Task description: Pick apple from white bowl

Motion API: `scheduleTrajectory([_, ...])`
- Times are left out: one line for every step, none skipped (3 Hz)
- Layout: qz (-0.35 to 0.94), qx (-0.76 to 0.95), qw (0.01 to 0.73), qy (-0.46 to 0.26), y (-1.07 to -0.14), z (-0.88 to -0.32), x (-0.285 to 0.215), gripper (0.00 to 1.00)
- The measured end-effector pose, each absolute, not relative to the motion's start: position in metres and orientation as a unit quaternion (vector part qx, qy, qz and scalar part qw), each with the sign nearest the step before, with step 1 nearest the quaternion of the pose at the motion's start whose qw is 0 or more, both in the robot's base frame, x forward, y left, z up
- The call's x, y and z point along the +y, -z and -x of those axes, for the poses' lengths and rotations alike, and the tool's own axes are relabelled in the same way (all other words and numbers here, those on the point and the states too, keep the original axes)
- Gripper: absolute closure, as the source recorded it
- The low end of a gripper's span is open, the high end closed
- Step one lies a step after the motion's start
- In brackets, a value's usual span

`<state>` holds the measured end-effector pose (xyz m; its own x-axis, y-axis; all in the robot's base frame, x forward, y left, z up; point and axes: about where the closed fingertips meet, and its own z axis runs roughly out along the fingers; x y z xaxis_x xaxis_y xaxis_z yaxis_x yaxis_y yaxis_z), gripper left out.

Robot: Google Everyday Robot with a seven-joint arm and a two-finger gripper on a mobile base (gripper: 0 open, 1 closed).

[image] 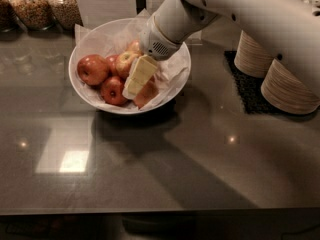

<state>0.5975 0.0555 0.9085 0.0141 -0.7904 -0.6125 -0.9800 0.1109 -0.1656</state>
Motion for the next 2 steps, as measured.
scheduleTrajectory([0.65, 0.673, 0.308, -0.172, -0.908, -0.597, 0.061, 0.0])
scheduleTrajectory([0.634, 0.658, 0.356, -0.195, -0.914, -0.616, 0.083, 0.0])
